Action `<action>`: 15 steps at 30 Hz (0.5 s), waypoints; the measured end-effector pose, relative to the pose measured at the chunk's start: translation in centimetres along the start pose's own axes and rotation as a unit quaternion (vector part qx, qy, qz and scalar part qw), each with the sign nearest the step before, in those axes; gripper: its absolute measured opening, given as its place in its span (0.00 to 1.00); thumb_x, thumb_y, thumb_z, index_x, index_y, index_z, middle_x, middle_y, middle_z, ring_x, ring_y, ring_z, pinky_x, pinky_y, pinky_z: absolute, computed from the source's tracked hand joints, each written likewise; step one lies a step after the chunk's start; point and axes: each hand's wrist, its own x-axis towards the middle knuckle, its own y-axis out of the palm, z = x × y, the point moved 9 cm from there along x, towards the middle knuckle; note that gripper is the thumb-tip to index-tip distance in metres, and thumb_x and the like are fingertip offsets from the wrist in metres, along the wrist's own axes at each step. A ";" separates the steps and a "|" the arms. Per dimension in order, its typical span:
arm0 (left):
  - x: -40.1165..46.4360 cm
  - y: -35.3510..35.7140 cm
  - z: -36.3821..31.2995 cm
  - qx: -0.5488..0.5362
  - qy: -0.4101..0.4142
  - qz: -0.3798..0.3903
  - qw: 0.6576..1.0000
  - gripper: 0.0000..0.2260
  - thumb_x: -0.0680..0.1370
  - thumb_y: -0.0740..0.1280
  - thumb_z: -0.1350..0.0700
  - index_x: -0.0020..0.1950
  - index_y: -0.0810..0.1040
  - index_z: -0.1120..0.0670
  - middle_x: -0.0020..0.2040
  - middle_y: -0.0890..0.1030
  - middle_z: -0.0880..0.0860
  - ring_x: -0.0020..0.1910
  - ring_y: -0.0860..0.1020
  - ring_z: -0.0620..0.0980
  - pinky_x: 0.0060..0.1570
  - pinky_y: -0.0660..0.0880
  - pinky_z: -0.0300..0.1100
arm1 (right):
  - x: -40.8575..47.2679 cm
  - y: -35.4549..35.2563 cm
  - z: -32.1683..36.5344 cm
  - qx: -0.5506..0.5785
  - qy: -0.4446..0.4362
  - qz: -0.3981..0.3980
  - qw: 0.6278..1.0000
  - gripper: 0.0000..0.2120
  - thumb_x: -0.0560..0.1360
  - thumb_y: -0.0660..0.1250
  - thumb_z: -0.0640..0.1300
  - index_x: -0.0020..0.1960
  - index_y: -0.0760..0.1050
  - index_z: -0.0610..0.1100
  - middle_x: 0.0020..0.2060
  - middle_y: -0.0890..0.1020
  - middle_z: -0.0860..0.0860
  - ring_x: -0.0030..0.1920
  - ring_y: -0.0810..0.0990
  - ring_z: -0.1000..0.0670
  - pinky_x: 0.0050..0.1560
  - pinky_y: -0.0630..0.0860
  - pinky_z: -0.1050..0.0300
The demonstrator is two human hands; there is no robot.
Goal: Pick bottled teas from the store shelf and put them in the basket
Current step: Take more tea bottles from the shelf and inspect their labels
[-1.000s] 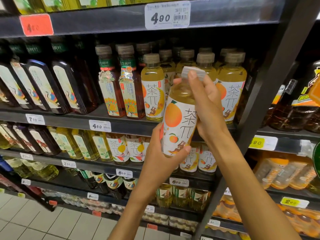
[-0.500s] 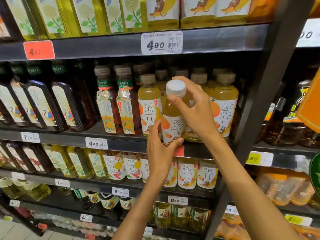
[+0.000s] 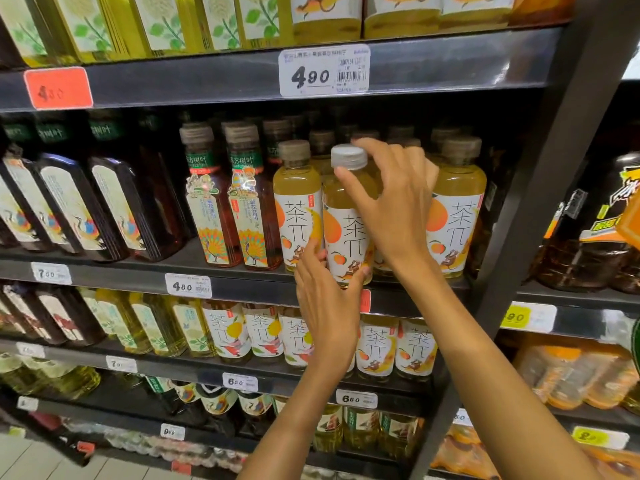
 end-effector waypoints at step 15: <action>0.3 1.0 0.2 0.110 0.006 -0.053 0.993 0.23 0.73 0.73 0.53 0.64 0.70 0.57 0.60 0.73 0.55 0.61 0.71 0.54 0.59 0.67 0.46 | -1.0 0.8 0.1 -0.164 -0.098 0.010 0.982 0.24 0.70 0.73 0.51 0.62 0.77 0.40 0.57 0.80 0.45 0.60 0.75 0.40 0.56 0.61 0.50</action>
